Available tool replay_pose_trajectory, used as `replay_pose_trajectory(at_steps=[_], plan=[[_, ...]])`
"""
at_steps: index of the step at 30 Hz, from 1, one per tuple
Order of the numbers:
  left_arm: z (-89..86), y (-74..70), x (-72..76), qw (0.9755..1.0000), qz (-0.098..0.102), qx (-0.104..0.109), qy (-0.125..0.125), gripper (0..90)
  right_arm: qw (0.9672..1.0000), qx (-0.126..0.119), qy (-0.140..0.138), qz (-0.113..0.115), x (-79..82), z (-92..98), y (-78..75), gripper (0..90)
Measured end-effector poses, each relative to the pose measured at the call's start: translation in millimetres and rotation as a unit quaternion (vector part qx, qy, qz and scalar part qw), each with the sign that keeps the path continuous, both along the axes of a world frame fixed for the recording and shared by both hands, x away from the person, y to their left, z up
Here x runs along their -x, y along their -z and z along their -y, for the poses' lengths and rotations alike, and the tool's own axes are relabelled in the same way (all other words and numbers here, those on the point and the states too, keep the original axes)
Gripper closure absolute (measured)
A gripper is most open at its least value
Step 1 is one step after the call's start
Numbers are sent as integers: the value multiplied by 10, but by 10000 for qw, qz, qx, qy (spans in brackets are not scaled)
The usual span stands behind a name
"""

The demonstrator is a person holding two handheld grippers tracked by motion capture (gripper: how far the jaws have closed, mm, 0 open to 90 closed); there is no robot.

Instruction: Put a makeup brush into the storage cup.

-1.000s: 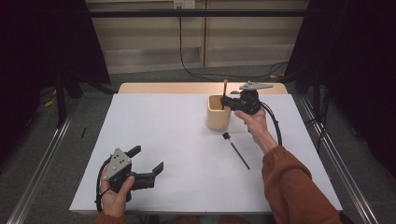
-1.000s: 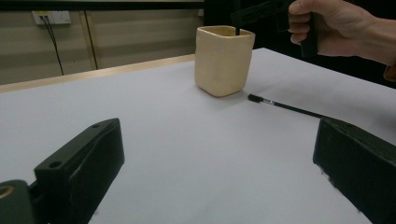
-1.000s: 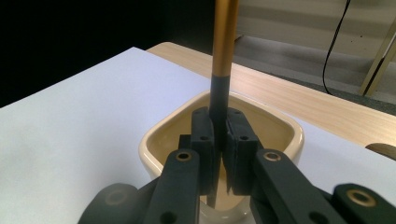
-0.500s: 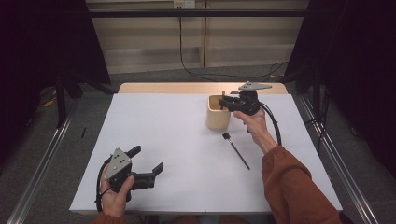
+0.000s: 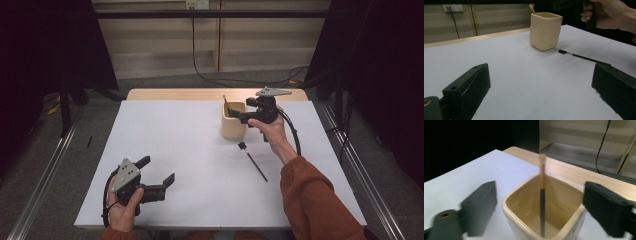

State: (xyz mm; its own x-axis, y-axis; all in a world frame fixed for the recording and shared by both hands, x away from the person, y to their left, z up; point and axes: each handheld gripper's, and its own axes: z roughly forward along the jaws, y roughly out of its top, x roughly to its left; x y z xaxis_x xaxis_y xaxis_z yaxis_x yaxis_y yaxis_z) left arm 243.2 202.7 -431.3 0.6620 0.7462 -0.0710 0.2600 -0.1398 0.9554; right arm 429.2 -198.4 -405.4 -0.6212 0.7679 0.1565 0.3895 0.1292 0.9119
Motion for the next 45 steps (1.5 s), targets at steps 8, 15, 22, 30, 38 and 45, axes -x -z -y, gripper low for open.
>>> replay_pose_trajectory(at_steps=[8,15,22,30,38,45], plan=[[-12,13,-16,10000,-30,19,-27,19,10000,-21,-30,69,32,21,-33,23],[-27,13,-24,9999,-34,51,-154,20,10000,8,45,78,92,120,-77,34],[-28,14,-28,9999,-37,44,-160,20,10000,-29,23,64,210,256,-100,15],[-54,12,-29,9996,-31,87,-260,22,9997,-140,39,178,333,334,-105,14],[-56,13,-31,9996,-47,95,-244,20,9994,-202,38,295,464,398,-125,20],[-46,15,-33,9997,-40,80,-233,20,9993,-134,87,328,594,482,-98,29]])
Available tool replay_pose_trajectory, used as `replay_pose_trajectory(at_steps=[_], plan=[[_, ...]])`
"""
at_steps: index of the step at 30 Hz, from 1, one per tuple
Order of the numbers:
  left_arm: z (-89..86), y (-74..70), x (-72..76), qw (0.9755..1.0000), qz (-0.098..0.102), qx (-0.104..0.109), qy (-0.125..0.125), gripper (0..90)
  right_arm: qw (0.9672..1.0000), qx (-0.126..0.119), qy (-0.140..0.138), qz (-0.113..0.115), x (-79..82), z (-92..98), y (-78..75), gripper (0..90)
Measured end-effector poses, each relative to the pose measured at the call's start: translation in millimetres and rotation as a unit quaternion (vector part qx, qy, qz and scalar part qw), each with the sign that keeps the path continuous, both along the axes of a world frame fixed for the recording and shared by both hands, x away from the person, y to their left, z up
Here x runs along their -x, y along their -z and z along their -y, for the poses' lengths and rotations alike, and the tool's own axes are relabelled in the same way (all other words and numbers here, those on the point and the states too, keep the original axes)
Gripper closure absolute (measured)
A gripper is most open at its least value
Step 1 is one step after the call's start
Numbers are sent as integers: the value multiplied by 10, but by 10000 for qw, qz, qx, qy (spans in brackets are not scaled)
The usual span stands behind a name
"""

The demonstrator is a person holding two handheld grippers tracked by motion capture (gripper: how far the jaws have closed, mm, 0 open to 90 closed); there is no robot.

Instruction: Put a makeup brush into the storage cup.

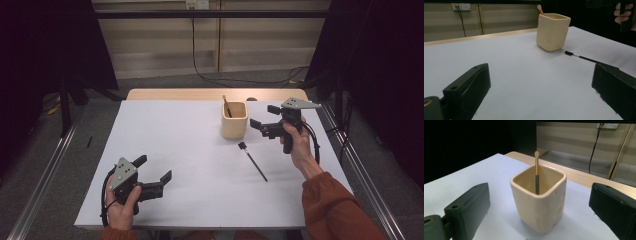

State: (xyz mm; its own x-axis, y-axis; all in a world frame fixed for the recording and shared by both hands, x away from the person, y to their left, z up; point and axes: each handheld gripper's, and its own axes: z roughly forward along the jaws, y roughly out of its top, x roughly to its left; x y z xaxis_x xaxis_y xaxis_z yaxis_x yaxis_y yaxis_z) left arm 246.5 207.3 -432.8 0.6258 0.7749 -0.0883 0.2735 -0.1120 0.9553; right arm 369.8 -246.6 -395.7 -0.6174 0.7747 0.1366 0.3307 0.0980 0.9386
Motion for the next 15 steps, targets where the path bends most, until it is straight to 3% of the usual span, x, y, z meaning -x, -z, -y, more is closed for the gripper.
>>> replay_pose_trajectory(at_steps=[15], plan=[[-6,-3,5,10000,-22,18,-43,22,9992,110,395,30,376,279,81,21]])
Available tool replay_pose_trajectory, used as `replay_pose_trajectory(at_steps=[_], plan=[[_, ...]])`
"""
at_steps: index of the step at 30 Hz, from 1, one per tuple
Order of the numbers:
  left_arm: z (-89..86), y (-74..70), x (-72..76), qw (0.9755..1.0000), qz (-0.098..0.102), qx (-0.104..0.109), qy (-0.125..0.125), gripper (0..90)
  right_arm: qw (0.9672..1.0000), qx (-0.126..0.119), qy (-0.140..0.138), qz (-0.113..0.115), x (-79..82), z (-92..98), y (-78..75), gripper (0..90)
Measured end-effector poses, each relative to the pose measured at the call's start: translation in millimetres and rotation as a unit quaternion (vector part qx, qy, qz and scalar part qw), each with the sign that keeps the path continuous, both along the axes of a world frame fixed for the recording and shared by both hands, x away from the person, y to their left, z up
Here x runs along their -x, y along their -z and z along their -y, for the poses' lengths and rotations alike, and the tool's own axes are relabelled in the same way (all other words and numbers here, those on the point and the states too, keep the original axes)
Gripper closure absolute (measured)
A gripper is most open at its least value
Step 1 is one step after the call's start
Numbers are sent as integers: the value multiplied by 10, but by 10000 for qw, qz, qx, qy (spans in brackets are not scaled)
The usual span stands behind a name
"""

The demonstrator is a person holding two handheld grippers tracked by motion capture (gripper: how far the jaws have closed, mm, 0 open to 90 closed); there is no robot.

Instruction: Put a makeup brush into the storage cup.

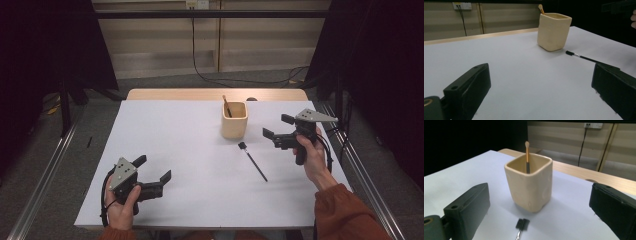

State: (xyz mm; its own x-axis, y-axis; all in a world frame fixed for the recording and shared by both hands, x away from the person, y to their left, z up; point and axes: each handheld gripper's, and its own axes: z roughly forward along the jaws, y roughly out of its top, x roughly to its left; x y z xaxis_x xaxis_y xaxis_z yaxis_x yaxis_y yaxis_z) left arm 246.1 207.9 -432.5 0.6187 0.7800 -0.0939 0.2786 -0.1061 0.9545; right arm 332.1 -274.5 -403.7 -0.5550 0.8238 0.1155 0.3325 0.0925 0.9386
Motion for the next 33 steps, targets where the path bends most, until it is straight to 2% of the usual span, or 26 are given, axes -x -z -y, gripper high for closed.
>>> replay_pose_trajectory(at_steps=[8,11,14,26,31,33], plan=[[5,-3,8,10000,2,-26,3,21,9999,-15,132,-33,231,145,70,16],[-3,-9,8,9999,64,-101,-33,20,9998,-140,145,33,325,181,54,15],[-5,-5,8,9999,35,-123,-40,20,9998,-61,174,62,416,206,69,16],[4,0,10,9999,-6,-95,-38,18,9995,-28,325,20,732,398,153,4],[-5,-9,11,10000,33,-82,12,19,9993,-18,386,8,856,478,165,4],[-12,-4,15,9998,126,-117,-51,20,9992,-3,388,8,908,508,163,3]])
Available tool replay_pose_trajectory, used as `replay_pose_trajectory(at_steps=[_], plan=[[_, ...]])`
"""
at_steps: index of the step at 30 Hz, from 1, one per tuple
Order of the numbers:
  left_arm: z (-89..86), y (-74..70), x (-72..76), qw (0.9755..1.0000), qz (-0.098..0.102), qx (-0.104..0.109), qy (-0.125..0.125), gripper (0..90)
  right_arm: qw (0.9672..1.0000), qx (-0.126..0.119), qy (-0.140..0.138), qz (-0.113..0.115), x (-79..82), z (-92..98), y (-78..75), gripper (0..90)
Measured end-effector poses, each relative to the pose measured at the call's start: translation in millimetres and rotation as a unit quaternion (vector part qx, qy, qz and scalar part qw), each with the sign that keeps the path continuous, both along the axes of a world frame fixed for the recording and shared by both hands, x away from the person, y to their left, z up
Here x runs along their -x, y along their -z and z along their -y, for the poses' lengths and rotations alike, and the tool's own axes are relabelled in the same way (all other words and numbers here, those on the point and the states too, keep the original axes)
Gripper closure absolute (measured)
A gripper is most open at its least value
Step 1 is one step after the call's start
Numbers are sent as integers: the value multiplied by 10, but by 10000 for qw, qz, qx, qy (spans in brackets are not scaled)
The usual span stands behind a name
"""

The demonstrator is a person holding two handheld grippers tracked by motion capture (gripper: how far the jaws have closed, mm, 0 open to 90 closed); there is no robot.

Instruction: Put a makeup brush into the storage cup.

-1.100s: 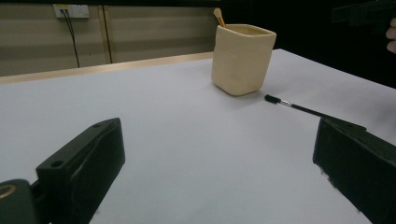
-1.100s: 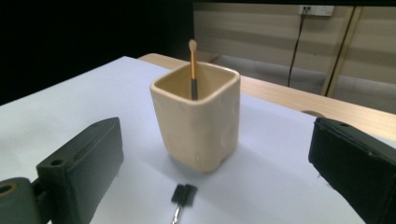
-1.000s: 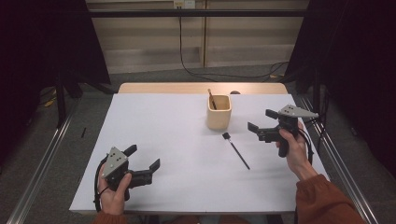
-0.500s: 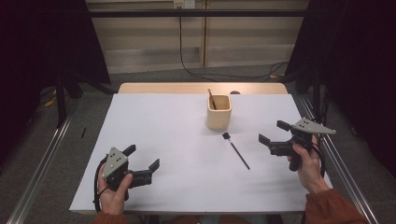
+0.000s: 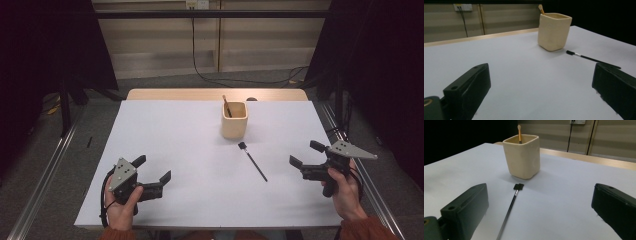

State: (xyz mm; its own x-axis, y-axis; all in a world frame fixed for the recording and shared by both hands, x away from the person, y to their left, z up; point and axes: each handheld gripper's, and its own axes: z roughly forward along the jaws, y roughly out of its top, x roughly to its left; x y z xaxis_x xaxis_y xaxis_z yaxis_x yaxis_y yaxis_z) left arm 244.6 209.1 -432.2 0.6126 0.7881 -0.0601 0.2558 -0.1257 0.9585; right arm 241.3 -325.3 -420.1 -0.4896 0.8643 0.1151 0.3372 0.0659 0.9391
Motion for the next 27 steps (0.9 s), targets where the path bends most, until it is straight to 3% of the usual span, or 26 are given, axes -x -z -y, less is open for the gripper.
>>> replay_pose_trajectory(at_steps=[12,18,24,27], plan=[[-26,18,17,10000,-28,51,-55,20,9999,-109,111,-29,311,192,67,31],[-28,14,20,10000,-5,31,-26,21,9999,-21,170,4,443,259,118,26],[-27,14,8,10000,-12,-11,-11,21,9998,123,132,34,446,242,127,25],[-25,11,14,10000,4,-12,-10,21,9997,12,218,51,437,264,134,16]])
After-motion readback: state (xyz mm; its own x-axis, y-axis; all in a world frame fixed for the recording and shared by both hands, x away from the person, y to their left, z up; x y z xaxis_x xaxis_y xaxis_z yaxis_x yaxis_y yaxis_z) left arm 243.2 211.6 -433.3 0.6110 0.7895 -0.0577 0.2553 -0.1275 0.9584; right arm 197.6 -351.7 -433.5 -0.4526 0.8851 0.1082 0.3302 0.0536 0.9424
